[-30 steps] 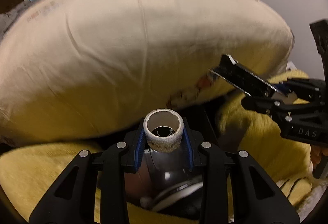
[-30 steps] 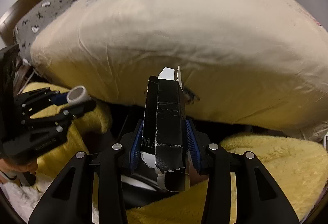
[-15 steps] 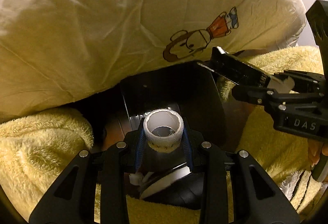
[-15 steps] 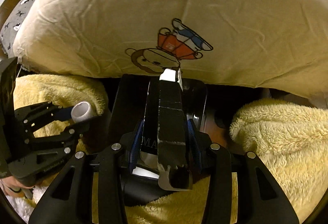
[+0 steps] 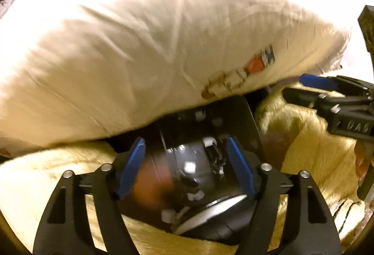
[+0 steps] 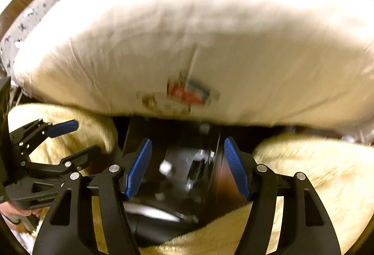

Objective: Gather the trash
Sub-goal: 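Raise both open tools back over the items on the bed, then grasp the olive green bottle with the left tool while the right tool grasps the pink tin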

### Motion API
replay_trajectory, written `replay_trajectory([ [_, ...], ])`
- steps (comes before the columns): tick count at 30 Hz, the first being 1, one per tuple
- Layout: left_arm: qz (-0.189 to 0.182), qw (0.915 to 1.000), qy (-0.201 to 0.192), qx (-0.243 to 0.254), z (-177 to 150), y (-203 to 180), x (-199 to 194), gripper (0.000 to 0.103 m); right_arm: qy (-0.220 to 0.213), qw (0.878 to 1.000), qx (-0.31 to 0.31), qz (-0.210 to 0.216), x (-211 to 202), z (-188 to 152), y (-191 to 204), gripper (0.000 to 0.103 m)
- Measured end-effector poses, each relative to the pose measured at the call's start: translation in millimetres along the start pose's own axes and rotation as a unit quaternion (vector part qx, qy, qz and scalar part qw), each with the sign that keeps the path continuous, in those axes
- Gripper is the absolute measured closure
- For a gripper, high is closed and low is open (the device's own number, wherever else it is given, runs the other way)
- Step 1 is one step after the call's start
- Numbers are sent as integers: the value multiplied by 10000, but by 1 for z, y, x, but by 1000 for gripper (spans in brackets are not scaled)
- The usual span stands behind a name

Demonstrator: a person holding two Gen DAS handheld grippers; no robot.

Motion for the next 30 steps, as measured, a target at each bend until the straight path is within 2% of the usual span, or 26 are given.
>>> replay_trajectory([
  [1, 46, 9999, -111, 21, 4, 1, -7, 29, -222, 9997, 21, -82, -9, 4, -4, 25],
  [5, 228, 9979, -594, 114, 23, 0, -38, 23, -1250, 9905, 23, -574, -52, 32, -17, 15],
  [8, 423, 9934, -1040, 227, 42, -1, -67, 21, -1649, 9837, 83, -706, -67, 55, -24, 13],
  [12, 750, 9856, -1486, 297, 70, 6, -90, 18, -2042, 9766, 134, -661, -76, 92, -26, 13],
  [16, 974, 9769, -1875, 312, 101, 14, -103, 18, -2053, 9772, 200, -501, -61, 130, -21, 13],
  [24, 1242, 9660, -2267, 85, 164, 52, -108, 18, -1668, 9856, 155, -249, -14, 192, 1, 21],
  [30, 1089, 9671, -2300, -58, 195, 67, -102, 18, -1489, 9884, 204, -205, 9, 221, 9, 21],
])
Point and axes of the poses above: each gripper's, at about its wrist camera, not at the fingertips, and x roughly the way its jaws point, y to its left, z to its top, the point moved 1 cm from there along x, roughly the way its jaws point, and after that the axes turned 13 degrees about -z, right-handed, at the moved point
